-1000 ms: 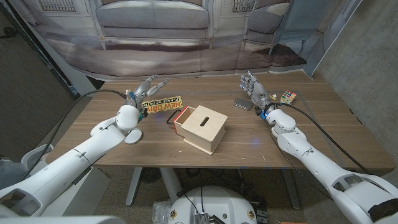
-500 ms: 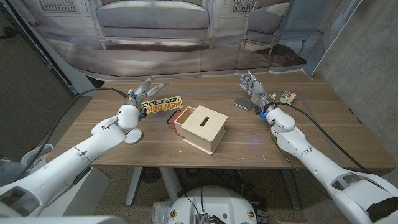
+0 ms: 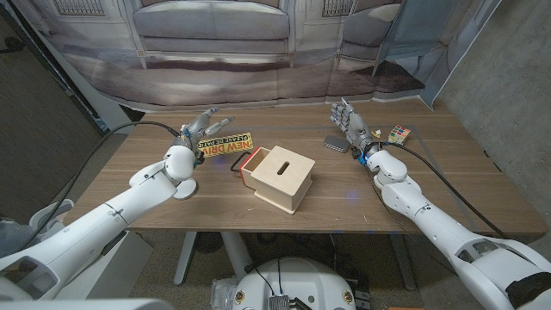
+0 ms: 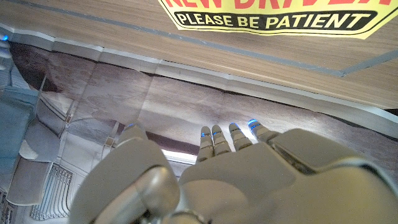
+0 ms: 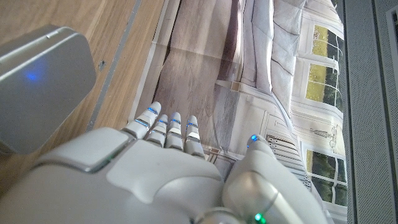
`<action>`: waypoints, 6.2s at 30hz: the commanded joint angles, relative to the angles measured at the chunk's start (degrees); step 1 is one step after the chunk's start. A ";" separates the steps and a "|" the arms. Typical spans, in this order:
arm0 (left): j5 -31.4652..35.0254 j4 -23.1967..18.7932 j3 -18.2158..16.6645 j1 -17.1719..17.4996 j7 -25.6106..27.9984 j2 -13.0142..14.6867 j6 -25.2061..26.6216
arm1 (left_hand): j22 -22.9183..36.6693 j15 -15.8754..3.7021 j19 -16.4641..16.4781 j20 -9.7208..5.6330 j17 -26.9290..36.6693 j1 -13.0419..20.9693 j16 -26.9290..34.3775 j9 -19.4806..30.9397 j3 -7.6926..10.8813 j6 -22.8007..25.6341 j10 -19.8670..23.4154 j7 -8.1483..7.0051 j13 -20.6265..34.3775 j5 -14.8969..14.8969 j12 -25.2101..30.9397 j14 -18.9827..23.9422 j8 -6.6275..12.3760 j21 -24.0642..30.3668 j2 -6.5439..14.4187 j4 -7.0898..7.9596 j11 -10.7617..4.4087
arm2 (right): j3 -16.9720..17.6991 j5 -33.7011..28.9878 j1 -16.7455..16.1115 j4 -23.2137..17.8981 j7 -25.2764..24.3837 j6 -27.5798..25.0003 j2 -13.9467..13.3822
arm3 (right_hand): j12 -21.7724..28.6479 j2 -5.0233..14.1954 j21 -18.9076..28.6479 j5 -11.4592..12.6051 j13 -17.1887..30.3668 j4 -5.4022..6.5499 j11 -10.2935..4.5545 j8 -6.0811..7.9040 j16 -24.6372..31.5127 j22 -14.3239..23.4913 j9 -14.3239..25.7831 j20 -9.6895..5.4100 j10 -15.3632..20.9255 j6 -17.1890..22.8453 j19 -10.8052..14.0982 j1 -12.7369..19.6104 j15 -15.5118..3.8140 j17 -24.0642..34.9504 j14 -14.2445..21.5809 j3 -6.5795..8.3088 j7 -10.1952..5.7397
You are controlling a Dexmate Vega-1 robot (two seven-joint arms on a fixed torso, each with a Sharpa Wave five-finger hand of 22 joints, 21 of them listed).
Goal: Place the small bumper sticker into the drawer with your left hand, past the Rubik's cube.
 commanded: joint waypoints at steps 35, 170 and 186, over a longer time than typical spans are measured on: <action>4.64 -1.56 2.85 -1.28 -1.20 0.55 8.34 | 0.15 -0.27 2.70 0.86 -0.10 3.19 0.11 0.21 -0.16 1.26 0.81 -3.41 0.10 0.43 -0.31 1.86 -0.22 0.32 -0.05 -1.70 -1.62 | -0.01 0.62 0.84 2.10 1.17 0.55 0.84 | -0.12 0.64 -0.63 -0.23 0.18 -0.38 0.14 -0.02 -0.04 0.14 0.18 -0.10 0.66 0.38 0.74 0.18 0.15 0.11 0.34 0.05 0.10; 7.71 8.84 10.85 -8.56 -4.28 -3.77 11.41 | 0.25 -0.87 9.20 7.28 0.30 9.58 0.27 0.43 -0.47 4.99 2.12 -5.42 0.27 -0.23 -0.15 4.25 0.01 0.43 0.13 -4.59 -2.20 | -0.99 0.31 4.05 7.25 2.25 0.21 3.04 | -0.26 1.02 -2.16 -0.32 0.17 -0.83 -0.07 0.00 -0.10 0.21 0.18 -0.06 1.03 0.61 1.59 0.21 0.03 0.10 0.86 -0.47 -0.35; 6.74 10.19 10.70 -8.24 -3.60 -4.70 10.18 | 0.26 -0.87 9.26 7.07 0.30 9.95 0.24 0.44 -0.44 5.05 2.22 -5.38 0.27 -0.27 -0.16 4.29 -0.05 0.34 0.26 -4.71 -2.18 | -0.96 0.21 3.83 6.87 2.33 0.57 2.86 | -0.25 1.07 -2.29 -0.32 0.17 -0.87 -0.03 0.00 -0.10 0.21 0.18 -0.07 1.10 0.64 1.68 0.21 0.03 0.10 0.92 -0.52 -0.37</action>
